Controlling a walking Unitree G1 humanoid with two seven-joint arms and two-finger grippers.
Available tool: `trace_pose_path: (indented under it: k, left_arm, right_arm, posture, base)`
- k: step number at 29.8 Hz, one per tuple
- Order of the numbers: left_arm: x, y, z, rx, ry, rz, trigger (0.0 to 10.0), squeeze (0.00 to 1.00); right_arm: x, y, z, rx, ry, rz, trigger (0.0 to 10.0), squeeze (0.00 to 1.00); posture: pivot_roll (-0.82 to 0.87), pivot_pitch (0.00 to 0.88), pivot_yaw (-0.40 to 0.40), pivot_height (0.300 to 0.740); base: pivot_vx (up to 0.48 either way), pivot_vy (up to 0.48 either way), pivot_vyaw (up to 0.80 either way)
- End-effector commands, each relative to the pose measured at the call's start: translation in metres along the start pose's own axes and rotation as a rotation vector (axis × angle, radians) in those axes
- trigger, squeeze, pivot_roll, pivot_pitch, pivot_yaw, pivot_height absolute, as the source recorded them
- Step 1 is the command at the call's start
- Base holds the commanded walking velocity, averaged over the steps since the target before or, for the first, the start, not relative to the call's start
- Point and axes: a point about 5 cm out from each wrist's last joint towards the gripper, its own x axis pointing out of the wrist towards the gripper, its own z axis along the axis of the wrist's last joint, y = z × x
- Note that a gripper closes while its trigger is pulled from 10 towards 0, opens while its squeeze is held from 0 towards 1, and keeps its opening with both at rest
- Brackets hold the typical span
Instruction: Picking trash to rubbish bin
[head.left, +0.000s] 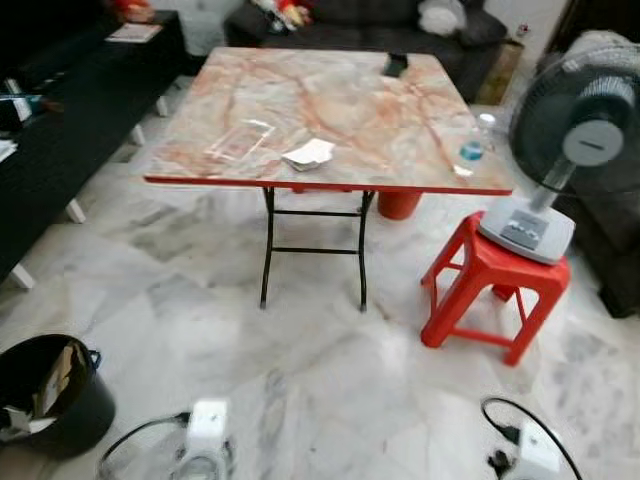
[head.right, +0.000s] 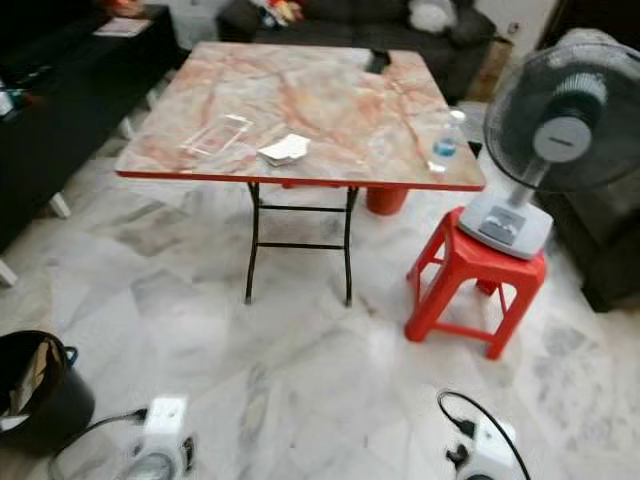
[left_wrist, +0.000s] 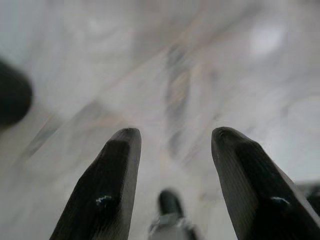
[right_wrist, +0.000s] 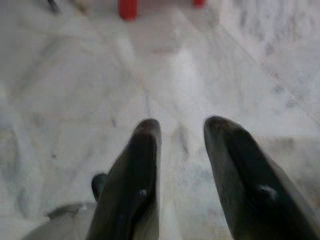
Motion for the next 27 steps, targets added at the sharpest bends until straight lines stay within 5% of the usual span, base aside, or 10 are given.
trace_pose_path:
  k: [1, 5, 6, 12, 16, 17, 19, 27]
  left_arm:
    - [0.000, 0.007, 0.001, 0.028, -0.010, 0.007, 10.0, 0.00]
    - [0.003, -0.002, 0.016, 0.122, -0.066, -0.049, 10.0, 0.00]
    - [0.004, -0.007, 0.033, 0.171, -0.135, -0.064, 10.0, 0.00]
    - [0.006, -0.009, 0.069, 0.130, -0.272, -0.049, 10.0, 0.00]
    - [-0.001, -0.017, 0.128, 0.078, -0.524, -0.047, 10.0, 0.00]
    - [-0.001, -0.017, 0.128, 0.078, -0.524, -0.047, 10.0, 0.00]
    - [-0.005, -0.018, 0.142, 0.051, -0.597, -0.045, 10.0, 0.00]
    - [-0.012, -0.018, 0.163, 0.030, -0.703, -0.017, 10.0, 0.00]
  right_arm:
    - [0.003, 0.008, 0.013, 0.002, -0.050, 0.023, 10.0, 0.00]
    - [0.005, 0.014, 0.025, -0.008, -0.089, 0.043, 10.0, 0.00]
    - [0.007, 0.023, 0.041, -0.043, -0.144, 0.081, 10.0, 0.00]
    - [0.008, 0.044, 0.078, -0.061, -0.274, 0.173, 10.0, 0.00]
    - [-0.005, 0.101, 0.140, -0.104, -0.524, 0.392, 10.0, 0.00]
    - [-0.005, 0.101, 0.140, -0.104, -0.524, 0.392, 10.0, 0.00]
    - [-0.018, 0.130, 0.159, -0.097, -0.624, 0.490, 10.0, 0.00]
    - [-0.036, 0.165, 0.181, -0.069, -0.724, 0.581, 10.0, 0.00]
  posture:
    - [-0.16, 0.026, -0.044, 0.740]
    - [-0.16, 0.023, -0.038, 0.740]
    - [-0.17, 0.015, -0.032, 0.740]
    - [-0.17, 0.010, -0.031, 0.740]
    - [-0.16, 0.000, -0.029, 0.740]
    - [-0.16, 0.000, -0.029, 0.740]
    - [-0.16, 0.000, -0.028, 0.740]
    - [-0.16, 0.000, -0.028, 0.740]
  base:
    - [0.000, 0.000, 0.00]
    - [0.000, 0.000, 0.00]
    - [0.000, 0.000, 0.00]
    - [0.000, 0.000, 0.00]
    - [0.000, 0.000, 0.00]
    - [0.000, 0.000, 0.00]
    - [0.000, 0.000, 0.00]
    - [0.000, 0.000, 0.32]
